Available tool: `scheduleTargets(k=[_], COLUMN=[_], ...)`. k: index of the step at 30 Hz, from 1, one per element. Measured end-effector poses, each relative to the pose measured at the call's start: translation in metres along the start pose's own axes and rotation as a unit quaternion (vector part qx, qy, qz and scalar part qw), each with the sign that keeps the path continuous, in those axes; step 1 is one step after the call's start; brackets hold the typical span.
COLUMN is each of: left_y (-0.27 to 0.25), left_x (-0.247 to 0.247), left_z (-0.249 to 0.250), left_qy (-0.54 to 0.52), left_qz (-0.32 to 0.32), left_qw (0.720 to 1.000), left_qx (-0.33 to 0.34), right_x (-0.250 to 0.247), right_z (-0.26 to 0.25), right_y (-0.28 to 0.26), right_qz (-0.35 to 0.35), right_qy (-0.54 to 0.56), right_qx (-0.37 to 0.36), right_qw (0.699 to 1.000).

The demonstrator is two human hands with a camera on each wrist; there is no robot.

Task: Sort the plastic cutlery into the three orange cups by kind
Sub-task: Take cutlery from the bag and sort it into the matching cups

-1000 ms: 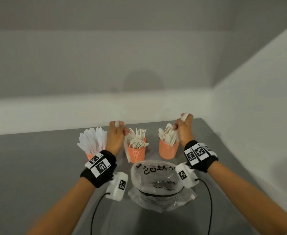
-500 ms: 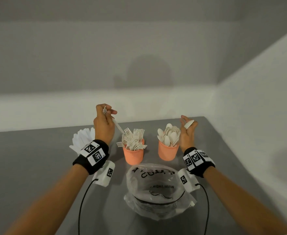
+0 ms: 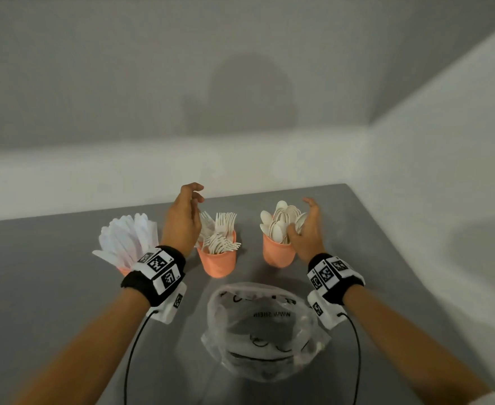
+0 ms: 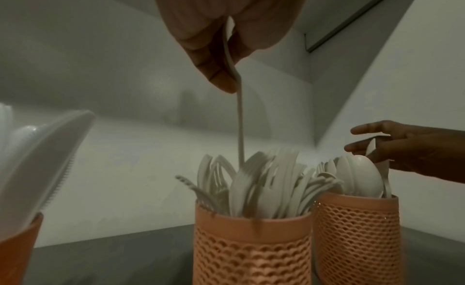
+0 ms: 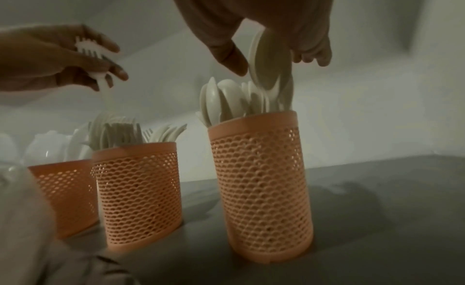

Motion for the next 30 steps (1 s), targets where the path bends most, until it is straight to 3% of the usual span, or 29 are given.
scheduleTargets(k=[6,9,13,19,24,27,30], left_y=[0.003,-0.003,-0.024,-0.025,-0.037,-0.040,-0.036], left_x=[0.017,0.029,0.055,0.059,0.068,0.074,0.069], left_z=[-0.006,-0.013,-0.022,-0.029,-0.043,-0.043,-0.038], left_qy=[0.027,0.076,0.196,0.214,0.135,0.142,0.184], left_qz=[-0.045,-0.088,-0.204,-0.177,-0.188,-0.203,-0.177], left_qw=[0.999,0.993,0.959,0.959,0.956,0.950,0.956], left_qx=[-0.014,-0.008,0.016,-0.061,-0.182,-0.189,-0.147], right_x=[0.019,0.030,0.035,0.038,0.049,0.054,0.053], right_z=[-0.025,-0.026,-0.024,-0.035,-0.019,-0.016,-0.018], right_y=[0.013,0.017,0.016,0.025,0.025,0.021,0.025], right_qz=[-0.059,-0.100,-0.116,-0.132,-0.186,-0.207,-0.209], right_qy=[-0.242,-0.304,-0.346,-0.406,-0.450,-0.473,-0.473], right_qx=[-0.117,-0.117,-0.104,-0.108,-0.072,-0.077,-0.059], right_qw=[0.961,0.940,0.925,0.898,0.870,0.853,0.854])
Point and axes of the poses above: each hand's wrist, its own y-axis towards the middle knuckle, its own x-axis out of the palm, z = x × y, the point moved 8 cm from there along y, towards the middle knuckle
